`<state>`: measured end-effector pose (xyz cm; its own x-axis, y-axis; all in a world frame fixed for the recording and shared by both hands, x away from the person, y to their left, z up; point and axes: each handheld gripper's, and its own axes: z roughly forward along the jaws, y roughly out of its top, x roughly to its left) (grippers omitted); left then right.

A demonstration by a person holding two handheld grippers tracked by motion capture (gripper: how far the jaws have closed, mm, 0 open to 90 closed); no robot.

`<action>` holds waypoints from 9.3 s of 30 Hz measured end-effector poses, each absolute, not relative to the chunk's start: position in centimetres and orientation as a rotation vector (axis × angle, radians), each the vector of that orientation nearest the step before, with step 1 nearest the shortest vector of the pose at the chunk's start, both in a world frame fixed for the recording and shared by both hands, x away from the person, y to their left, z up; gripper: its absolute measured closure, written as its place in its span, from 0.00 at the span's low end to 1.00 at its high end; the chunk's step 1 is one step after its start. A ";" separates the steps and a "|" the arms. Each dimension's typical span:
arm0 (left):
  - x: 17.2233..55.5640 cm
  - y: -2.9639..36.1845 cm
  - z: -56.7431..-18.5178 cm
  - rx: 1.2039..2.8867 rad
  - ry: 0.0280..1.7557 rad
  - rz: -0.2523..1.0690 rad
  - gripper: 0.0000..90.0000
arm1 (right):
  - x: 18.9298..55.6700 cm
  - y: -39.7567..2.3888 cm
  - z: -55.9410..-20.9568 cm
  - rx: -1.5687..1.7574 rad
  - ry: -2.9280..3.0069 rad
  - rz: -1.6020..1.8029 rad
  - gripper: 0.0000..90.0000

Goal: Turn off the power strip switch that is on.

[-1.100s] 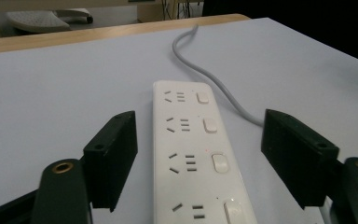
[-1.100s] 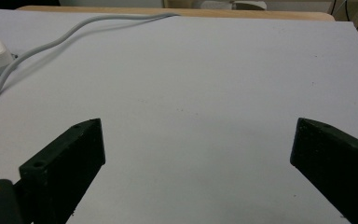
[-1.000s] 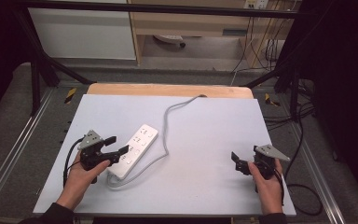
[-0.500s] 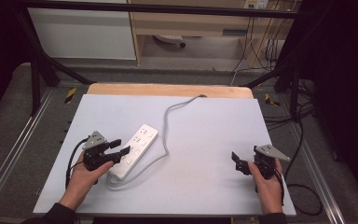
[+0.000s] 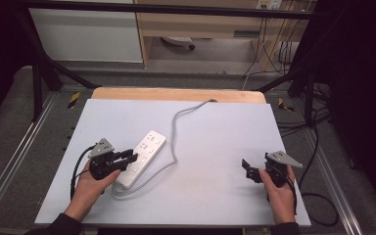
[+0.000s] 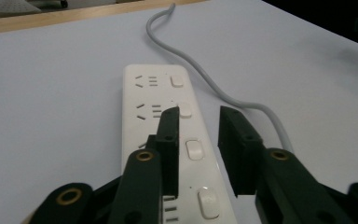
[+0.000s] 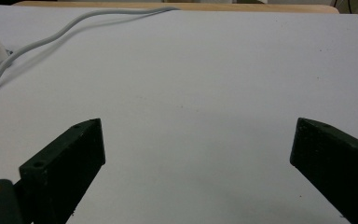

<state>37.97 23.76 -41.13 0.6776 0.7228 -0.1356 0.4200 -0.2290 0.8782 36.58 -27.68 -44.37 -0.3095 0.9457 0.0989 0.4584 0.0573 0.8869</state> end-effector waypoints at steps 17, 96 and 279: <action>37.7 22.6 -41.1 1.911 0.863 0.305 1.00 | 36.7 -27.0 -44.3 1.396 1.813 1.246 0.04; 40.8 20.8 -43.2 2.044 0.972 0.277 1.00 | 36.6 -27.3 -44.4 1.411 1.828 1.236 0.04; 38.5 23.1 -36.7 1.702 0.875 0.386 0.10 | 36.6 -27.3 -44.3 1.396 1.827 1.248 0.03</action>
